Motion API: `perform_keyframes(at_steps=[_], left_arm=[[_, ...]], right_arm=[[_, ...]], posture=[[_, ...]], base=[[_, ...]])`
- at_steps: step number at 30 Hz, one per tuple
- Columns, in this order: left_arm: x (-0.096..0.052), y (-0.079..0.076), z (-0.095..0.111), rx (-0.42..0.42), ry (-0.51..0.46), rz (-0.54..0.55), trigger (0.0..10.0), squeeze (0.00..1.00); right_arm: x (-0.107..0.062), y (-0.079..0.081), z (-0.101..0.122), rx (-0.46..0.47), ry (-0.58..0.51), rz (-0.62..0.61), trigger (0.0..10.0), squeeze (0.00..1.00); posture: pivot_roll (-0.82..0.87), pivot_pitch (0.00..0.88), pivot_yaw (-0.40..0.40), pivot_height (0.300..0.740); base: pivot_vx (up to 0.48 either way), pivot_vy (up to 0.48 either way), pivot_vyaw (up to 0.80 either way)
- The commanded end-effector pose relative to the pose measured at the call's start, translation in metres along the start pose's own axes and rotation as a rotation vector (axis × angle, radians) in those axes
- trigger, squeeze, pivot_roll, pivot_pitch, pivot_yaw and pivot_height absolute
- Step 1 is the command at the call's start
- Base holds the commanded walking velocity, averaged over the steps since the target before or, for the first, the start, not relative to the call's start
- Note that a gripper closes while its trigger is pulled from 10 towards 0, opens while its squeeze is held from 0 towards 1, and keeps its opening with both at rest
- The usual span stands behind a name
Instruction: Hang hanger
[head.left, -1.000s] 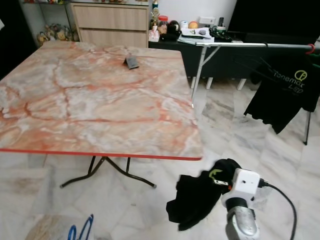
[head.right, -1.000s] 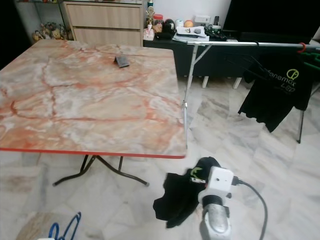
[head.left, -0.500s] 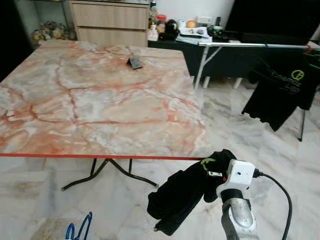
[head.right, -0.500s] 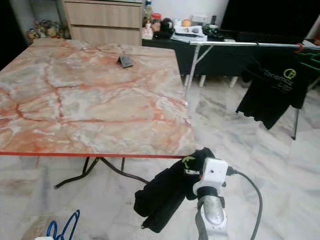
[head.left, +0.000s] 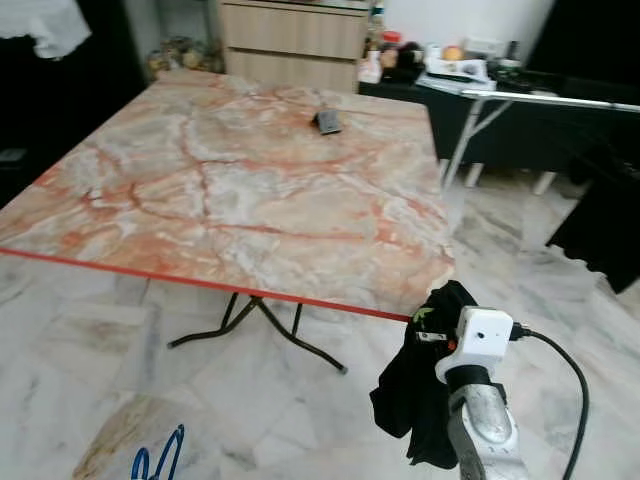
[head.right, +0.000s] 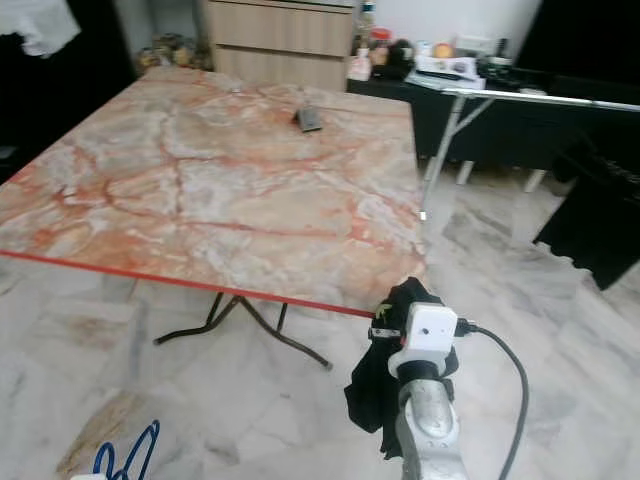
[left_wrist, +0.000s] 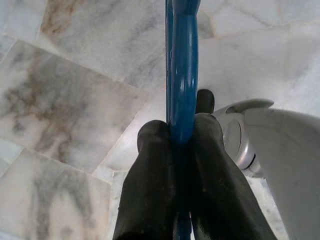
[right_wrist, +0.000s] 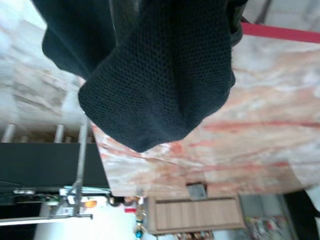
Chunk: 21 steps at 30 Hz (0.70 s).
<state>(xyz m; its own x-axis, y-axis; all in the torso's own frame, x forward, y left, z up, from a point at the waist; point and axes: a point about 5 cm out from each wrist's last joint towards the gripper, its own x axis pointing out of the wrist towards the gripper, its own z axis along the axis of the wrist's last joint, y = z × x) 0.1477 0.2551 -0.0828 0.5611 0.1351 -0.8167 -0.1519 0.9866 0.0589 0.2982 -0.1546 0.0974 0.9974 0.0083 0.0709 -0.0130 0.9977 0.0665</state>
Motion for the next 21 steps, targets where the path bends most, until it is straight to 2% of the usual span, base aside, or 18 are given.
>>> perform_keyframes(at_steps=[1, 6, 10, 11, 13, 16, 19, 21], left_arm=[[-0.001, 0.001, -0.003, -0.004, 0.012, 0.002, 10.0, 0.0], [-0.001, 0.003, -0.003, -0.005, 0.013, 0.003, 10.0, 0.0], [-0.001, 0.003, -0.004, -0.003, 0.015, 0.002, 10.0, 0.0], [-0.001, 0.003, -0.004, -0.003, 0.015, 0.001, 10.0, 0.0], [-0.001, 0.003, -0.004, -0.003, 0.015, 0.001, 10.0, 0.0], [-0.001, 0.002, -0.004, -0.003, 0.016, 0.0, 10.0, 0.0], [-0.001, 0.002, -0.004, -0.002, 0.016, -0.001, 10.0, 0.0], [-0.001, 0.002, -0.004, -0.001, 0.017, -0.002, 10.0, 0.0]], right_arm=[[0.007, -0.001, 0.021, 0.007, -0.09, 0.003, 10.0, 0.0], [0.016, 0.005, 0.043, 0.005, -0.154, 0.051, 10.0, 0.0], [0.032, 0.013, 0.074, 0.008, -0.246, 0.102, 10.0, 0.0], [0.037, 0.019, 0.085, -0.011, -0.277, 0.149, 10.0, 0.0], [0.039, 0.021, 0.089, -0.02, -0.286, 0.166, 10.0, 0.0], [0.048, 0.032, 0.106, -0.084, -0.339, 0.252, 10.0, 0.0], [0.058, 0.033, 0.122, -0.095, -0.376, 0.25, 10.0, 0.0], [0.07, 0.029, 0.136, -0.096, -0.399, 0.201, 10.0, 0.0]], posture=[[-0.01, 0.076, -0.042, 0.74], [-0.02, 0.076, -0.038, 0.74], [-0.02, 0.077, -0.035, 0.74], [-0.03, 0.077, -0.034, 0.74], [-0.03, 0.077, -0.034, 0.74], [-0.03, 0.076, -0.031, 0.74], [-0.03, 0.076, -0.029, 0.74], [-0.03, 0.075, -0.027, 0.74]], base=[[0.0, 0.0, 0.0], [0.0, 0.0, 0.0], [0.0, 0.0, 0.0], [0.247, 0.0, 0.0], [0.247, 0.0, 0.0], [0.25, 0.0, 0.0], [0.256, 0.0, 0.0], [0.255, 0.0, 0.0]])
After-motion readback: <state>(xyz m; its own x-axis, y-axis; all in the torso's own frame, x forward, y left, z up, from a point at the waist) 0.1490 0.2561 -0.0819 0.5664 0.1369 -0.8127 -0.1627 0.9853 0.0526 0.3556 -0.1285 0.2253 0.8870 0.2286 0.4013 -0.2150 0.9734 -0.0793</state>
